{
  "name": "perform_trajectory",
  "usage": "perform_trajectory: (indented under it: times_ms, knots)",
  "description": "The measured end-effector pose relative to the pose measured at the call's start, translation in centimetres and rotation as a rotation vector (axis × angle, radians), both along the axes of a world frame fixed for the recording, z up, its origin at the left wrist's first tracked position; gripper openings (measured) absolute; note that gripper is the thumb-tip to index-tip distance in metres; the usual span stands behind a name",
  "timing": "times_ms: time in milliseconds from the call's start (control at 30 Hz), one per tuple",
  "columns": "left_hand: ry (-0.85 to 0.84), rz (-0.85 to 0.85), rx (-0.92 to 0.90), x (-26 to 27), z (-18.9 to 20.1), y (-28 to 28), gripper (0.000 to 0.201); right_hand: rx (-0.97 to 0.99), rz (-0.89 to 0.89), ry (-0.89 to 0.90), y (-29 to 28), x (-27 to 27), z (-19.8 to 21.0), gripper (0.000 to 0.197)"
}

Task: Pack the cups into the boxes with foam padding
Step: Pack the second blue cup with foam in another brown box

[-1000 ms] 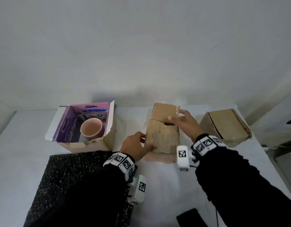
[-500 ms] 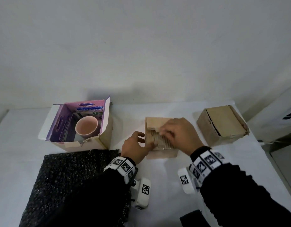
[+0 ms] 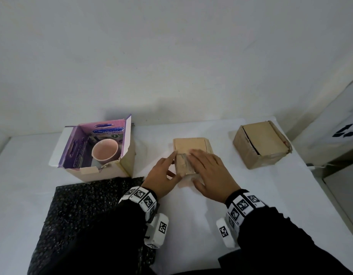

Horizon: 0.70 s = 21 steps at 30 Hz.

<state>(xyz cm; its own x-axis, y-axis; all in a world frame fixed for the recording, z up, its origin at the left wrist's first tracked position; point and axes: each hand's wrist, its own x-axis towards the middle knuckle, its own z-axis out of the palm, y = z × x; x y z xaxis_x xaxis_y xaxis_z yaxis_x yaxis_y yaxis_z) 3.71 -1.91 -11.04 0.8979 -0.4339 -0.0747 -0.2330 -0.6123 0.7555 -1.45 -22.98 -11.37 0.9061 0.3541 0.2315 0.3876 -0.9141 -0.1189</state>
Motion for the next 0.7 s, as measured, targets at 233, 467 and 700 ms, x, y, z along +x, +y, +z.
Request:
perform_trajectory:
  times_ms: [233,467,700]
  knots:
    - [0.011,0.037,-0.008,-0.1,-0.6,-0.6,0.078,0.066,-0.023,-0.142,-0.2,-1.6,-1.2,0.043]
    - [0.039,0.096,-0.023,1.2,-0.1,-3.5,0.074,0.042,-0.097,-0.147,-2.7,0.1,0.0,0.033]
    - [-0.029,0.209,0.103,2.8,0.7,-6.0,0.044,0.079,-0.139,-0.058,-4.0,3.8,0.8,0.028]
